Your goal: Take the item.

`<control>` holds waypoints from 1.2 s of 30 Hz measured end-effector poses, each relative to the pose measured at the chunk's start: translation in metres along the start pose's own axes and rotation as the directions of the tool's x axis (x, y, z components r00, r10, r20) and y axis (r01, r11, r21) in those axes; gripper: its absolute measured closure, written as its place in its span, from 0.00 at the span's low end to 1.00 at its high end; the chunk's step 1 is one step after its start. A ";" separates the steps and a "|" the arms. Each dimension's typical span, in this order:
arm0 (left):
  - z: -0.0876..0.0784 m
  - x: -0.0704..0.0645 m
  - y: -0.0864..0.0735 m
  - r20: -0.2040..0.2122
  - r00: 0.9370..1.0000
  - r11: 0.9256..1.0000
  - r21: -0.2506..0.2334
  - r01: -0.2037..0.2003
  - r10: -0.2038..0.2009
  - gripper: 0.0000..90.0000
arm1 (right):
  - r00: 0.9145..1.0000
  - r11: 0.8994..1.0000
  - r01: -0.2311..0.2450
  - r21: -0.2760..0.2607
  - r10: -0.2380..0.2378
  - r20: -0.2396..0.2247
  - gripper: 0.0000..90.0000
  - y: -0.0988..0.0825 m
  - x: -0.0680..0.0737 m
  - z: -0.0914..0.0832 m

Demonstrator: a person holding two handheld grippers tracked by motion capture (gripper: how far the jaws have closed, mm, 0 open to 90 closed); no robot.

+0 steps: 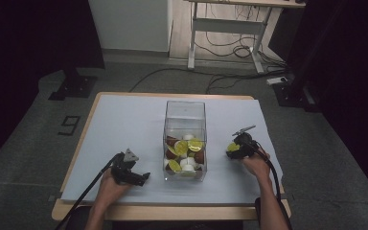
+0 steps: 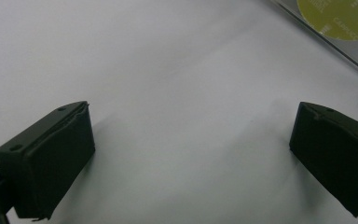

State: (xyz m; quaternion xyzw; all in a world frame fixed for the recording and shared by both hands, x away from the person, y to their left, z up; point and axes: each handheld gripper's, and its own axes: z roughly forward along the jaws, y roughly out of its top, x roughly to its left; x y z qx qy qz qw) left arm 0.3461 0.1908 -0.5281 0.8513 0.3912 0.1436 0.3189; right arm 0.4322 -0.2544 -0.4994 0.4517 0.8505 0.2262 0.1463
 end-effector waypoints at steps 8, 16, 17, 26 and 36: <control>0.000 0.000 0.000 0.002 1.000 1.000 0.000 0.000 0.000 0.00 | 1.000 1.000 -0.009 0.003 0.008 0.018 0.30 0.000 -0.001 0.000; 0.000 0.000 0.000 0.002 1.000 1.000 0.000 0.000 0.000 0.00 | 1.000 0.999 -0.011 -0.032 0.011 0.021 0.23 0.001 0.000 -0.006; 0.000 0.000 0.000 0.001 1.000 1.000 0.000 0.000 0.000 0.00 | 1.000 0.999 -0.012 -0.037 0.013 0.019 0.23 0.001 0.000 -0.008; 0.000 0.000 0.000 0.001 1.000 1.000 0.000 0.000 0.000 0.00 | 0.999 0.995 -0.017 -0.100 0.021 0.037 0.22 -0.002 0.003 -0.021; 0.000 0.000 0.000 0.000 1.000 1.000 -0.001 0.000 0.000 0.00 | 1.000 0.983 0.010 -0.185 -0.011 -0.004 0.21 -0.008 0.014 -0.038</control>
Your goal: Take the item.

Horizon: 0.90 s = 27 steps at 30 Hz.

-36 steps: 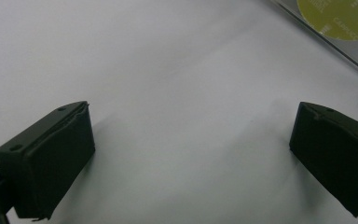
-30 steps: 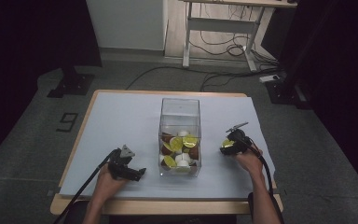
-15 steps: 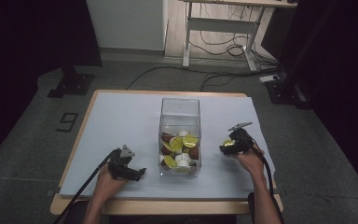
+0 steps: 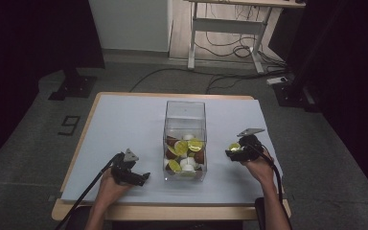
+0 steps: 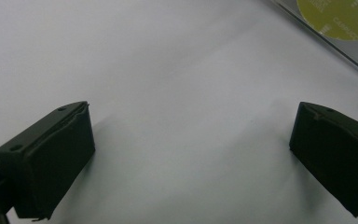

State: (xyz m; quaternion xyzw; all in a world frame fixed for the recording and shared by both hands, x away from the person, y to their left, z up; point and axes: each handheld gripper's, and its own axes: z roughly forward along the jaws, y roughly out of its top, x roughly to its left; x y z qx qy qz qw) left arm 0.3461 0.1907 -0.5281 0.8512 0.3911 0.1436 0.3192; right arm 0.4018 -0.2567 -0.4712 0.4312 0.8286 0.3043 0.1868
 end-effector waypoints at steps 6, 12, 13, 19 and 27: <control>0.000 0.000 0.000 0.000 1.000 1.000 0.000 0.000 0.000 0.00 | 0.999 0.999 0.007 -0.039 -0.009 -0.031 0.19 -0.003 0.007 -0.005; 0.000 0.000 0.000 0.000 1.000 1.000 0.000 -0.001 0.001 0.00 | 0.995 0.997 -0.011 -0.080 0.003 -0.096 0.15 -0.005 0.013 -0.008; 0.000 0.000 0.000 -0.001 1.000 1.000 -0.001 0.000 0.000 0.00 | 0.995 0.996 -0.012 -0.089 0.003 -0.103 0.15 -0.005 0.014 -0.008; 0.000 0.000 0.000 0.000 1.000 1.000 0.000 -0.003 0.003 0.00 | 0.991 0.993 -0.021 -0.113 0.006 -0.134 0.10 -0.007 0.022 -0.013; 0.000 0.000 0.003 0.002 1.000 1.000 0.010 -0.008 0.008 0.00 | 0.989 0.992 -0.005 -0.125 -0.013 -0.145 0.02 -0.013 0.034 -0.017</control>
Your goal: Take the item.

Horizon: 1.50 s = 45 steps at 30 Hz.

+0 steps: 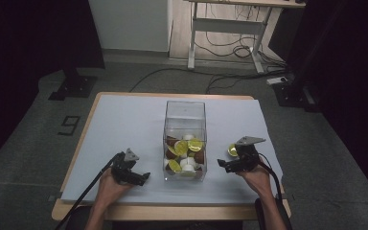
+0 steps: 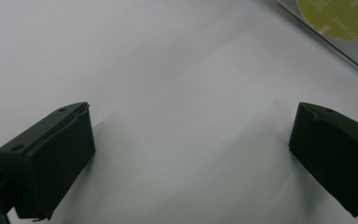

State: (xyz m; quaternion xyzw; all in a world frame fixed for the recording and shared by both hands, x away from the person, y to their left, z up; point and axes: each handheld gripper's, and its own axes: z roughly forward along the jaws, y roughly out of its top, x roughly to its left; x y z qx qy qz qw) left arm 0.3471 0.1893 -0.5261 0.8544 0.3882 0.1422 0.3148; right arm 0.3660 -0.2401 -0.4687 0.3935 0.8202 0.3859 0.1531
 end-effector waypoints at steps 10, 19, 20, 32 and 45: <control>-0.002 -0.013 0.005 0.017 0.999 0.998 -0.032 -0.047 0.047 0.06 | 0.998 0.999 0.050 -0.009 -0.050 -0.029 0.02 -0.006 0.017 -0.002; -0.014 -0.022 0.010 0.082 0.993 0.993 -0.096 -0.076 0.084 0.13 | 0.995 0.998 0.069 -0.015 -0.070 -0.070 0.03 -0.009 0.028 -0.003; -0.015 -0.024 0.011 0.089 0.992 0.991 -0.102 -0.082 0.092 0.14 | 0.995 0.997 0.071 -0.014 -0.072 -0.074 0.04 -0.010 0.029 -0.003; -0.029 -0.039 0.022 0.178 0.970 0.973 -0.194 -0.129 0.164 0.23 | 0.982 0.993 0.115 -0.033 -0.118 -0.148 0.15 -0.010 0.042 -0.005; -0.029 -0.050 0.030 0.201 0.962 0.966 -0.215 -0.143 0.187 0.35 | 0.973 0.991 0.130 -0.034 -0.134 -0.190 0.27 -0.007 0.053 -0.001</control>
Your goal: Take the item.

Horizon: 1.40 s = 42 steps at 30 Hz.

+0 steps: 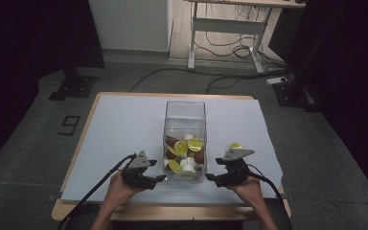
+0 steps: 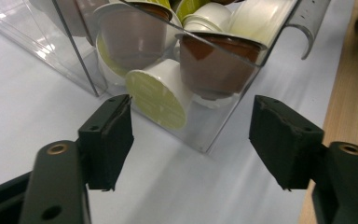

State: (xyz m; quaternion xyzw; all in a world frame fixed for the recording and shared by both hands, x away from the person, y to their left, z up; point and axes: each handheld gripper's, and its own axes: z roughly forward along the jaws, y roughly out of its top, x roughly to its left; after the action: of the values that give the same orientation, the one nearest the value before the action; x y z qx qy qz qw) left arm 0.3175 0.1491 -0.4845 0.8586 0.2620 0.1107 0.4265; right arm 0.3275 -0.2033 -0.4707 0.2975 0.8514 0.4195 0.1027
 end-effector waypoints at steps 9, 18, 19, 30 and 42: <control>0.003 0.001 0.003 0.050 0.999 1.000 0.004 0.016 -0.016 0.46 | 1.000 1.000 0.012 0.022 -0.012 -0.014 0.36 0.001 0.003 0.004; 0.003 0.005 0.004 0.037 0.999 0.999 -0.027 0.024 -0.023 0.55 | 1.000 1.000 0.027 0.007 -0.027 -0.001 0.45 0.005 0.005 0.007; 0.003 0.005 0.004 0.033 0.999 0.999 -0.028 0.022 -0.021 0.56 | 1.000 1.000 0.026 0.007 -0.026 0.000 0.45 0.005 0.004 0.007; 0.008 0.003 0.008 -0.022 1.000 1.000 -0.021 -0.009 0.009 0.60 | 0.999 1.000 0.026 0.009 -0.027 0.019 0.49 0.008 0.004 0.011; 0.013 0.005 0.012 -0.031 1.000 1.000 -0.028 0.002 -0.003 0.64 | 0.998 1.000 0.021 0.010 -0.022 0.053 0.56 0.009 0.001 0.013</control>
State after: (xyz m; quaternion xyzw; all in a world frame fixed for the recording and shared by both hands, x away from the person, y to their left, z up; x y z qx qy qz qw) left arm 0.3315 0.1370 -0.4837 0.8504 0.2680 0.1271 0.4346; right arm 0.3363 -0.1904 -0.4716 0.2998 0.8535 0.4063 0.1284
